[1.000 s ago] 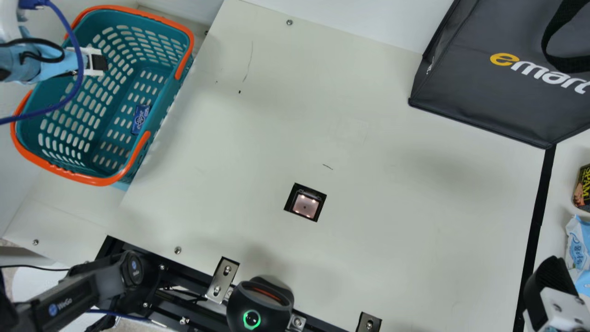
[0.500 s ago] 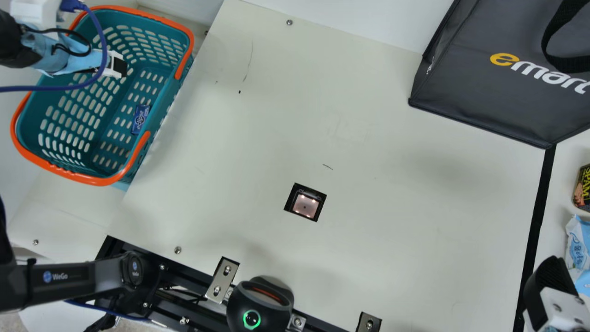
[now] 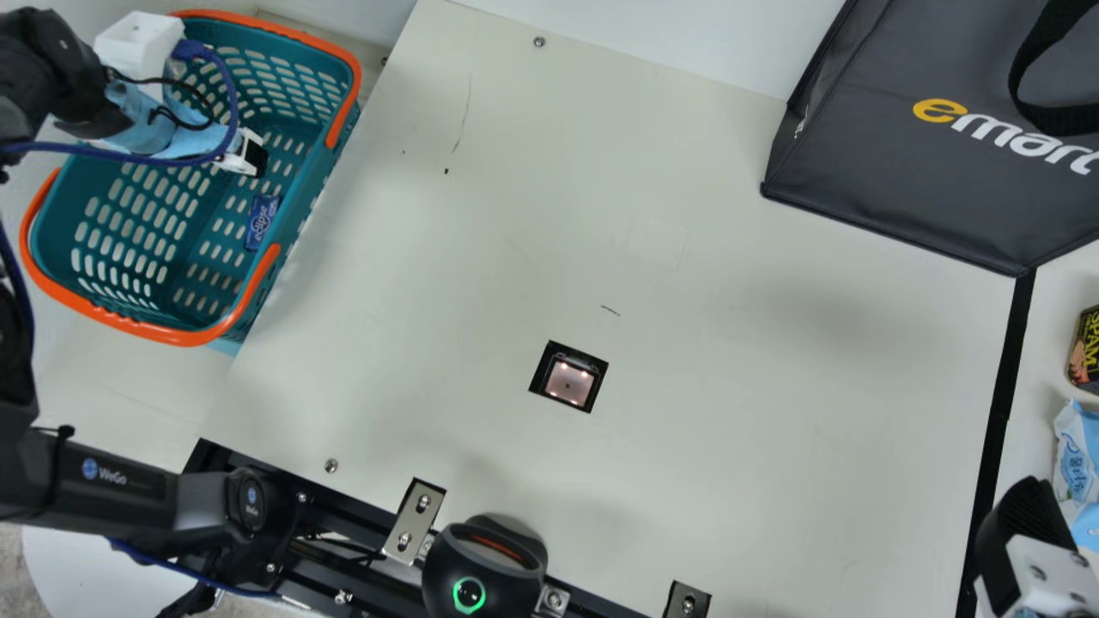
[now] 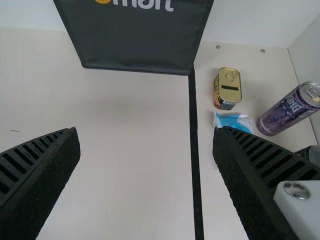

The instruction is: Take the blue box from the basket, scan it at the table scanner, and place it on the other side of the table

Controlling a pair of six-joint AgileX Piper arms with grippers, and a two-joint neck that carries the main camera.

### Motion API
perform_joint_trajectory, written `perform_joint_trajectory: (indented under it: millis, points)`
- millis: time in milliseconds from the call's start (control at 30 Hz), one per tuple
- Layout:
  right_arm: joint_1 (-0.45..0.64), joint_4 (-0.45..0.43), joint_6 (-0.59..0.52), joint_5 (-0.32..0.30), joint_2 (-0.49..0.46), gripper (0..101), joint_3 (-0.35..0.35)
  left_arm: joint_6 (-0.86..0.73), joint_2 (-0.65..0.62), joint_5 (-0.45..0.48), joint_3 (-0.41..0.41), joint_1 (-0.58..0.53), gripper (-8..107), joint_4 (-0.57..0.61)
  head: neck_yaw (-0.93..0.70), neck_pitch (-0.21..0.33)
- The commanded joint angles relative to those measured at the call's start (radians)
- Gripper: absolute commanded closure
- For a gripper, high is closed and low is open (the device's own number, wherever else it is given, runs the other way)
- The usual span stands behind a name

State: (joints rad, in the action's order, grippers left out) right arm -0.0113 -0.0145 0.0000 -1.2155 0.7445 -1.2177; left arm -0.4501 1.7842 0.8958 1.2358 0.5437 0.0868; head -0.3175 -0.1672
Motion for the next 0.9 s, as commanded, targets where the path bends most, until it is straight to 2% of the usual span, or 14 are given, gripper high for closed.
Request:
perform_joint_trajectory:
  millis: [0, 867]
  points:
    - [0.0, 0.0, 0.0, 0.0, 0.0, 6, 0.0, -0.001, 0.018, -0.012, -0.007, -0.002, 9, -0.001, -0.004, 0.029]
    - [0.0, 0.0, 0.0, 0.001, 0.0, 6, 0.0, -0.071, 0.214, -0.25, -0.125, 0.031, 9, 0.055, -0.004, 0.029]
